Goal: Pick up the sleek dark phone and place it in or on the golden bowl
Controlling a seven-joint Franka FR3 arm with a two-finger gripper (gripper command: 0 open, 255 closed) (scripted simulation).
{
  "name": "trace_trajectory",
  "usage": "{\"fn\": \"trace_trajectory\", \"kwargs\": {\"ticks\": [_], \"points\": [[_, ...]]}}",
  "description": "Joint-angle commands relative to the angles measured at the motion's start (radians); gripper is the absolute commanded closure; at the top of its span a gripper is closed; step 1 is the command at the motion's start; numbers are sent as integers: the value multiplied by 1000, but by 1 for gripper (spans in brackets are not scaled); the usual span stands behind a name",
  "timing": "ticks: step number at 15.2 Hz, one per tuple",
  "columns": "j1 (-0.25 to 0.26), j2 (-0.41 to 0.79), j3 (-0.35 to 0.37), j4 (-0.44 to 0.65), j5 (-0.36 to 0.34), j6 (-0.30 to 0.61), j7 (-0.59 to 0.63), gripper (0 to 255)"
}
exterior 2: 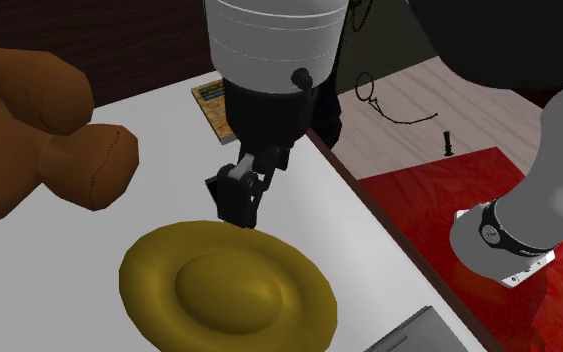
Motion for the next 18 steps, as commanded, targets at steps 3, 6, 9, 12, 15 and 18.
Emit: {"fn": "trace_trajectory", "kwargs": {"ticks": [3,6,9,12,15,18], "points": [[-38,127,-18,43,-3,64,100,0],[-62,218,-35,80,-1,101,172,0],[-85,305,-55,116,4,135,240,0],[-106,388,-79,153,15,165,304,0],[-106,405,-79,143,19,190,303,0],[-106,428,-77,129,24,227,300,0]]}}
